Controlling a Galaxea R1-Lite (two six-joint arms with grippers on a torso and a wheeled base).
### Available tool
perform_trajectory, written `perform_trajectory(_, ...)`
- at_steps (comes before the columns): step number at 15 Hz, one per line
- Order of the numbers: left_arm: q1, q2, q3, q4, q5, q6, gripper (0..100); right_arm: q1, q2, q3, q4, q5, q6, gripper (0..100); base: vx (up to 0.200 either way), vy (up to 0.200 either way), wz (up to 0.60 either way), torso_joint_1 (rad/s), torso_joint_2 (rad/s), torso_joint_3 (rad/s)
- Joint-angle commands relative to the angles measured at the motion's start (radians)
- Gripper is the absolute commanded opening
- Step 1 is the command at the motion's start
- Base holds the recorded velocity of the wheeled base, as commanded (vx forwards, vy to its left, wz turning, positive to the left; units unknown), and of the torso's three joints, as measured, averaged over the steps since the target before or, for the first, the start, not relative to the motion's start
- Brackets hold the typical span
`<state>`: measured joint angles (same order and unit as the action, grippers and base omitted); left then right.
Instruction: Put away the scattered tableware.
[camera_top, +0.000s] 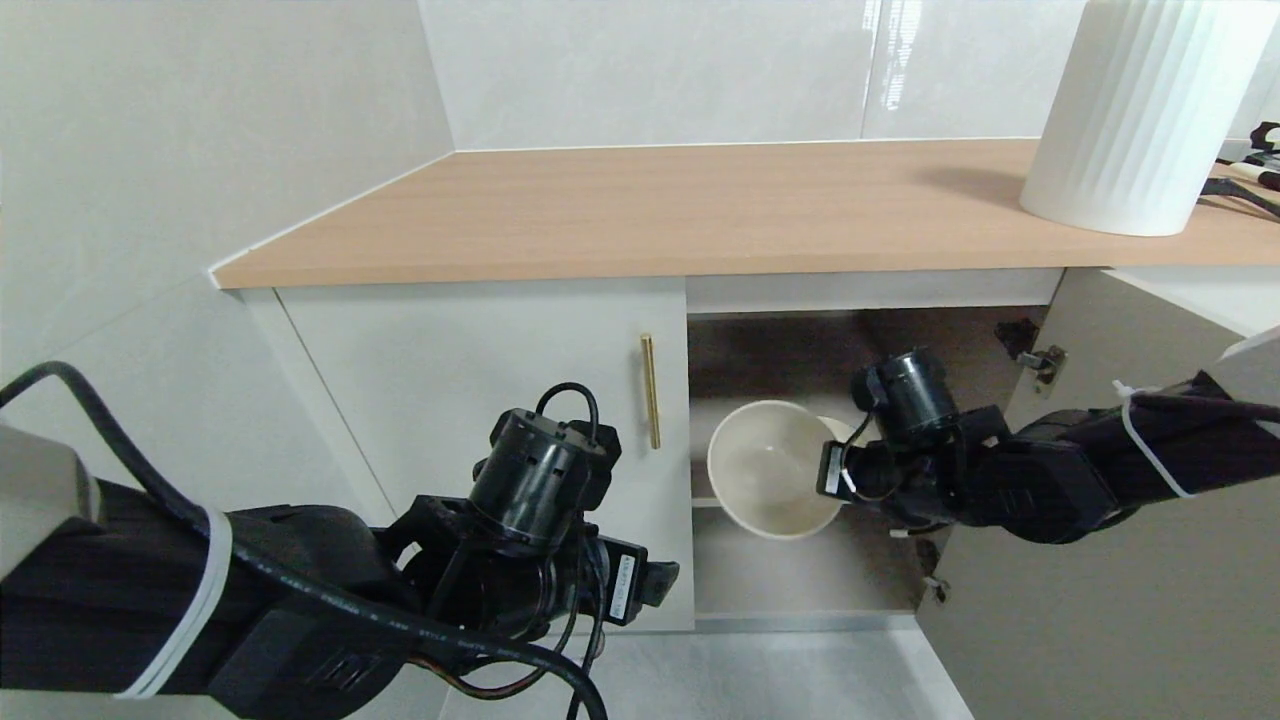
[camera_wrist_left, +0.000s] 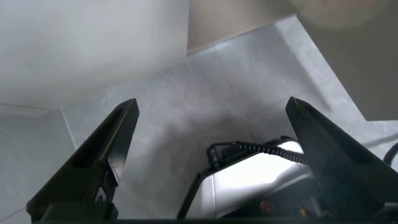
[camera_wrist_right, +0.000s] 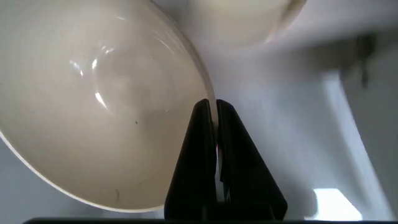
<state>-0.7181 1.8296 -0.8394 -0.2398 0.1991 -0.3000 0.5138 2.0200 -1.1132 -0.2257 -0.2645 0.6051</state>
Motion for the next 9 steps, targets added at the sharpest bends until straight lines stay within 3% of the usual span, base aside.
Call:
perform_trajectory(1, 0.000, -0.012, 0.000, 0.000, 0.000, -0.001, 100, -0.101, 0.083, 0.012, -0.115, -0.016, 0.021, 0, 0.000, 0.000, 0.00, 0.000, 0.00, 0.000)
perform_trajectory(3, 0.000, -0.012, 0.000, 0.000, 0.000, -0.001, 100, -0.127, 0.111, 0.006, -0.175, -0.039, 0.028, 0, 0.000, 0.000, 0.00, 0.000, 0.00, 0.000)
perform_trajectory(9, 0.000, -0.010, -0.001, 0.000, 0.000, -0.001, 100, -0.207, 0.220, -0.128, -0.187, -0.059, 0.028, 0, 0.000, 0.000, 0.00, 0.000, 0.00, 0.000)
